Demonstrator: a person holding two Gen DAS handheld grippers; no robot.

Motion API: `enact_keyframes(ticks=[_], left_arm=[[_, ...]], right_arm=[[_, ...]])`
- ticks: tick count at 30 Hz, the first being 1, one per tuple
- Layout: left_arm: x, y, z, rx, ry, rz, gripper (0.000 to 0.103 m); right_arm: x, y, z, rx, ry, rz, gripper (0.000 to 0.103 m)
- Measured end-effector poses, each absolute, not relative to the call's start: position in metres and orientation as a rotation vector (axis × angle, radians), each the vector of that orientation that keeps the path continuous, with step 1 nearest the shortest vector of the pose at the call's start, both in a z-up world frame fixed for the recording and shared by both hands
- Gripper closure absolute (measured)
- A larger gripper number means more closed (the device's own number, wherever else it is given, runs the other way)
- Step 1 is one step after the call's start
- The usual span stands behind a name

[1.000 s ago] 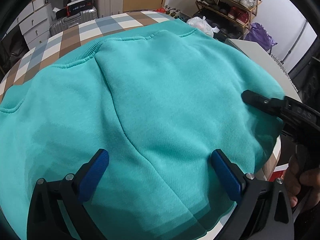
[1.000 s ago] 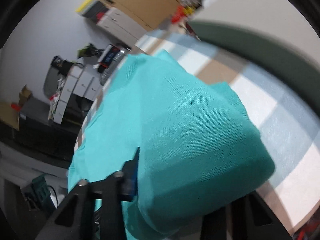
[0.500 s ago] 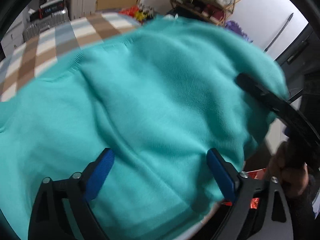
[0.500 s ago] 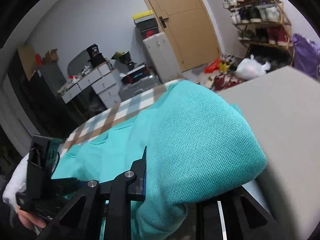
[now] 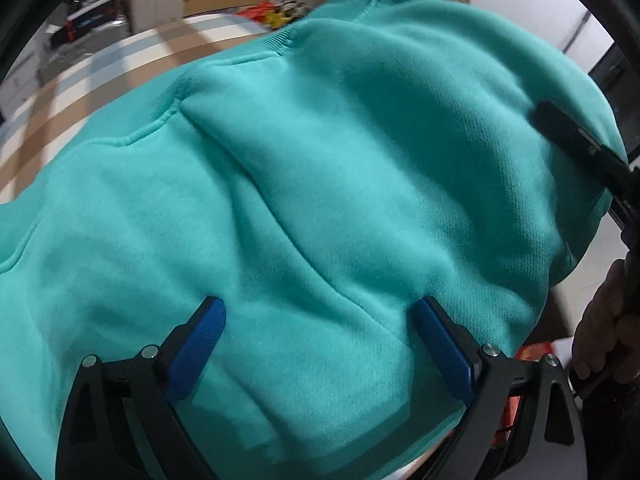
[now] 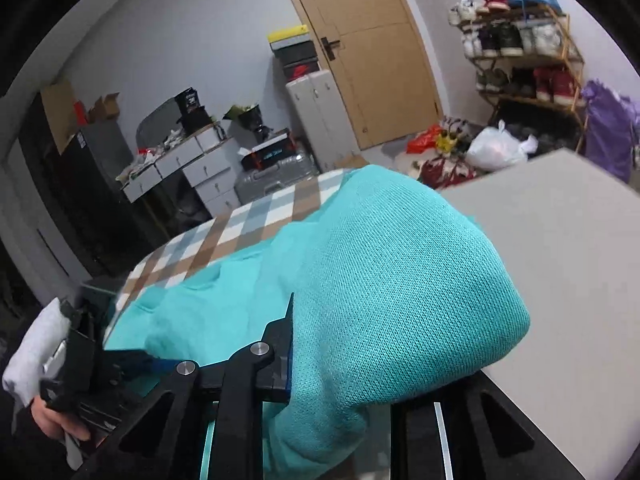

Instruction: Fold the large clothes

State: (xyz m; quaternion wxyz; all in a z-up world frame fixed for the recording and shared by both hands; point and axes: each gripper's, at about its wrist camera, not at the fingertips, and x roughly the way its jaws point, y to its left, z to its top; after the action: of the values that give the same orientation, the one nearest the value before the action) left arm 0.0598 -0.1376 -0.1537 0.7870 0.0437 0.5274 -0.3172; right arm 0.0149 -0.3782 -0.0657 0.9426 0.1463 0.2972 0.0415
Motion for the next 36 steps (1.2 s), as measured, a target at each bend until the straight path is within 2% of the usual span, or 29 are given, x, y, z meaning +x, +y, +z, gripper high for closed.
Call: enact_keyframes(ticks=[4, 9, 17, 19, 20, 21, 26, 29, 36], left_arm=[[0.051, -0.128, -0.137, 0.041, 1.168, -0.689, 0.01], [0.027, -0.088, -0.14, 0.016, 1.12, -0.713, 0.01], [0.049, -0.063, -0.14, -0.228, 1.169, -0.924, 0.011], [0.052, -0.038, -0.136, -0.343, 1.172, -0.987, 0.015], [0.054, -0.026, -0.134, -0.373, 1.176, -0.998, 0.022], [0.052, -0.006, -0.128, -0.424, 1.173, -1.019, 0.024], [0.019, 0.096, -0.086, -0.518, 0.967, -0.968, 0.023], [0.009, 0.142, -0.079, -0.612, 0.902, -0.908, 0.023], [0.01, 0.15, -0.083, -0.624, 0.928, -0.798, 0.023]], right_arm=[[0.015, -0.38, -0.034, 0.194, 0.588, 0.053, 0.084], [0.011, -0.351, -0.029, 0.004, 0.574, 0.037, 0.084], [-0.002, -0.281, -0.002, -0.224, 0.472, 0.083, 0.084], [-0.011, -0.253, 0.006, -0.313, 0.416, 0.116, 0.084], [-0.015, -0.24, 0.008, -0.353, 0.398, 0.131, 0.084], [-0.02, -0.223, 0.008, -0.404, 0.381, 0.148, 0.084], [-0.048, -0.143, -0.026, -0.678, 0.324, 0.214, 0.084], [-0.057, -0.105, -0.055, -0.742, 0.353, 0.268, 0.083], [-0.06, -0.043, -0.133, -0.834, 0.568, 0.39, 0.08]])
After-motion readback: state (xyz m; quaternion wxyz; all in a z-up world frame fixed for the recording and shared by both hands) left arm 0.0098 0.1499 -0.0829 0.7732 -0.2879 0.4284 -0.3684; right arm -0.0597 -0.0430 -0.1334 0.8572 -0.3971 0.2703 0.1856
